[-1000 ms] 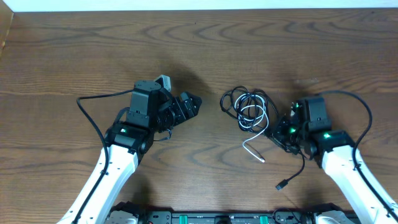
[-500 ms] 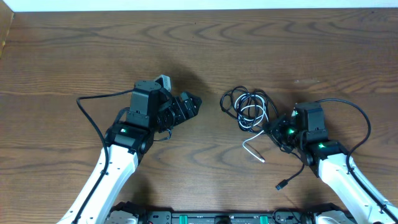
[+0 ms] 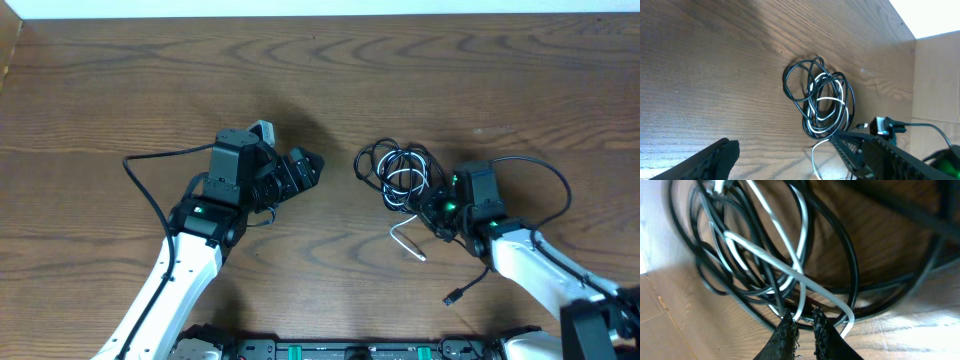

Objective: Untangle cables

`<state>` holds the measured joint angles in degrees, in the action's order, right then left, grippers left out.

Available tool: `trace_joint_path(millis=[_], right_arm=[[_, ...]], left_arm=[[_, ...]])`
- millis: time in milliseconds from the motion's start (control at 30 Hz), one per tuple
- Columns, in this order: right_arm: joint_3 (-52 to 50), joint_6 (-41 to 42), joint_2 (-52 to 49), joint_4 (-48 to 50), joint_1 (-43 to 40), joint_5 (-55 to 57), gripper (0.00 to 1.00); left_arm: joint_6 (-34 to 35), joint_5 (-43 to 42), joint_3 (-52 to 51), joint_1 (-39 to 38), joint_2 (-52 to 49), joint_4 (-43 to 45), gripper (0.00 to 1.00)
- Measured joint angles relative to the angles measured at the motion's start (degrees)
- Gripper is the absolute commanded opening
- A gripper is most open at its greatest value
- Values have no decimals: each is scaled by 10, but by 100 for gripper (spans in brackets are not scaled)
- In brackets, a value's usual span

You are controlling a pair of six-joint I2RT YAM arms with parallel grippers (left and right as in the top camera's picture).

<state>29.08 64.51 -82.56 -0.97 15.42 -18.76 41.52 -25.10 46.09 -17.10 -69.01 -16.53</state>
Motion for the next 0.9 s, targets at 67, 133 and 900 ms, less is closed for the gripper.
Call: trace_joint_path(millis=[67,133,900], right_arm=[[0,9,-16,14,2,0,12],[0,16,-30,30,2,2,12],[3,31,-83,92,2,21,1]], left_arm=[[0,0,0,0,0,0,86],[0,0,0,0,0,0,86],[0,0,0,0,0,0,86]])
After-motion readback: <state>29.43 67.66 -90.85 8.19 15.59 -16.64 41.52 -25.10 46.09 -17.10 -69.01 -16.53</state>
